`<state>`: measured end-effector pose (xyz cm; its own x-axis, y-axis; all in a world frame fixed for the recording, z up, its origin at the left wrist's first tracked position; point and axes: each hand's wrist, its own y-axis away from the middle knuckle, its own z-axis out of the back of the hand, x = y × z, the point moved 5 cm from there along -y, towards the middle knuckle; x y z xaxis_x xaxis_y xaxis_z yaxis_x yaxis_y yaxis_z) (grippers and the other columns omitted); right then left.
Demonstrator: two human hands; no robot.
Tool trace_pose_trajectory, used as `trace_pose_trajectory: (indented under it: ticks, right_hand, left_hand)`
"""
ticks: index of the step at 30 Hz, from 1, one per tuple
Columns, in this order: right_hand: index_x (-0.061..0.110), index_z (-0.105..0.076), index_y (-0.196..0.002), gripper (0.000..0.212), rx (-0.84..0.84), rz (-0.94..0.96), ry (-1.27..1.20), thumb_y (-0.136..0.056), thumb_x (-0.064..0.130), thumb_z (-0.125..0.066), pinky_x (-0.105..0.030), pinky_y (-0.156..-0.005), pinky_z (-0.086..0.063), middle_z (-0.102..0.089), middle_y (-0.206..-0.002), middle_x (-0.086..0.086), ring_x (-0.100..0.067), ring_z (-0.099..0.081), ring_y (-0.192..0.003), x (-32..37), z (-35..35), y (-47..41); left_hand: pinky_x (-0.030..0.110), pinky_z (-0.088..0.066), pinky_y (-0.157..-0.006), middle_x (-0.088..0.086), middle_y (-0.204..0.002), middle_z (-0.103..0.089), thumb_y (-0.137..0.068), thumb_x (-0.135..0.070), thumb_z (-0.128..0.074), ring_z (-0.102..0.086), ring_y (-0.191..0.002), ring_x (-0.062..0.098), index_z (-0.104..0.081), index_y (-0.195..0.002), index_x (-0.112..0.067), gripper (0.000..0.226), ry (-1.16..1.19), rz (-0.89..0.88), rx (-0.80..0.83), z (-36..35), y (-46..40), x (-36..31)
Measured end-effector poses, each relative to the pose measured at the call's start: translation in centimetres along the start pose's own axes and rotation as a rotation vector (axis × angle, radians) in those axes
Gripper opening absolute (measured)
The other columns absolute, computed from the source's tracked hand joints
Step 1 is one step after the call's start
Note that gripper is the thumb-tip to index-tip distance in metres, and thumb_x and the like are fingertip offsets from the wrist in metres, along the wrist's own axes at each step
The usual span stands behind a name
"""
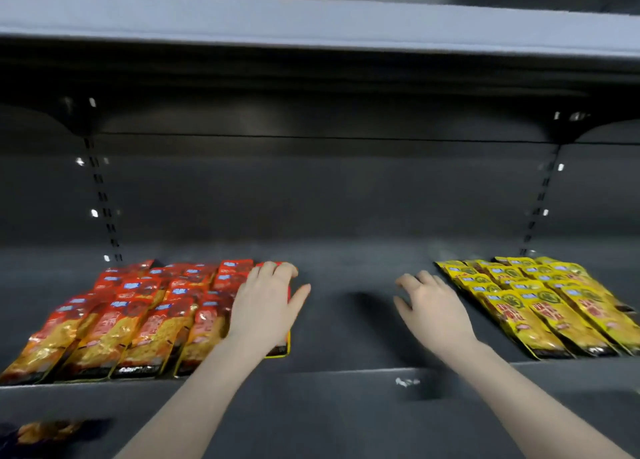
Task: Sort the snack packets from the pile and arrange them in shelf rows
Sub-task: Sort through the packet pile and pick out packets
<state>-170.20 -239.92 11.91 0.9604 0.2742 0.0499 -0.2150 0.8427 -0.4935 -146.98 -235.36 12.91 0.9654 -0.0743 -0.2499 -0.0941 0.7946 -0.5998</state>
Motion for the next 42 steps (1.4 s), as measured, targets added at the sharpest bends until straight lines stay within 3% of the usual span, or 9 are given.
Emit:
trace_pose_trajectory:
  ticks: [3, 10, 14, 19, 25, 38, 42]
  right_hand:
    - [0.012, -0.059, -0.112, 0.027, -0.047, -0.034, 0.073, -0.091, 0.026, -0.052, -0.036, -0.087, -0.043, -0.058, -0.109, -0.011, -0.033, -0.053, -0.106, -3.4, 2.1, 0.7]
    - [0.017, -0.054, -0.124, 0.034, -0.072, -0.155, 0.041, -0.093, 0.032, -0.049, -0.034, -0.09, -0.039, -0.056, -0.119, -0.009, -0.029, -0.05, -0.114, -14.2, 5.0, 3.1]
    - [0.015, -0.057, -0.118, 0.031, -0.097, -0.2, 0.077, -0.093, 0.031, -0.049, -0.035, -0.087, -0.039, -0.057, -0.114, -0.011, -0.03, -0.051, -0.11, -23.5, 6.5, 5.2]
    - [0.006, -0.065, -0.101, 0.021, -0.112, -0.276, 0.087, -0.085, 0.017, -0.058, -0.038, -0.072, -0.043, -0.06, -0.09, -0.017, -0.039, -0.057, -0.088, -38.2, 8.0, 8.4]
    - [0.017, -0.056, -0.115, 0.028, -0.028, -0.375, 0.188, -0.094, 0.029, -0.044, -0.033, -0.084, -0.04, -0.056, -0.109, -0.006, -0.026, -0.052, -0.105, -53.8, 9.2, 10.5]
    - [0.018, -0.059, -0.114, 0.028, -0.024, -0.398, 0.203, -0.094, 0.033, -0.047, -0.035, -0.086, -0.042, -0.058, -0.11, -0.005, -0.026, -0.053, -0.106, -74.6, 6.2, 6.6]
    - [0.005, -0.068, -0.087, 0.016, -0.093, -0.356, 0.143, -0.079, 0.019, -0.07, -0.04, -0.064, -0.047, -0.061, -0.08, -0.017, -0.04, -0.06, -0.077, -79.9, 6.6, 4.6]
  left_hand:
    - [0.031, -0.036, -0.097, -0.001, -0.119, -0.055, -0.093, -0.044, -0.05, -0.048, -0.114, 0.021, -0.056, -0.118, -0.022, 0.034, 0.07, -0.031, 0.049, -0.8, 0.0, -3.7]
    - [0.035, -0.038, -0.096, 0.002, -0.123, -0.054, -0.095, -0.045, -0.048, -0.045, -0.118, 0.023, -0.054, -0.122, -0.021, 0.036, 0.11, -0.112, 0.143, -3.3, -1.7, -15.2]
    - [0.035, -0.038, -0.096, 0.004, -0.119, -0.054, -0.094, -0.044, -0.05, -0.045, -0.117, 0.025, -0.055, -0.12, -0.02, 0.036, 0.132, -0.169, 0.152, -6.2, -2.8, -25.3]
    - [0.037, -0.04, -0.096, 0.004, -0.117, -0.054, -0.093, -0.044, -0.05, -0.045, -0.117, 0.025, -0.056, -0.119, -0.021, 0.035, 0.184, -0.179, 0.173, -10.9, -3.9, -39.6]
    - [0.034, -0.037, -0.095, 0.004, -0.121, -0.052, -0.094, -0.046, -0.049, -0.042, -0.118, 0.025, -0.053, -0.122, -0.021, 0.038, 0.181, -0.218, 0.25, -16.8, -4.6, -53.7]
    - [0.034, -0.037, -0.097, 0.002, -0.13, -0.048, -0.095, -0.052, -0.043, -0.04, -0.124, 0.022, -0.048, -0.128, -0.023, 0.045, 0.077, -0.271, 0.419, -29.7, -11.6, -69.9]
    - [0.034, -0.037, -0.097, 0.003, -0.129, -0.048, -0.095, -0.052, -0.043, -0.04, -0.124, 0.023, -0.049, -0.128, -0.022, 0.045, 0.065, -0.239, 0.454, -32.4, -14.1, -74.1]
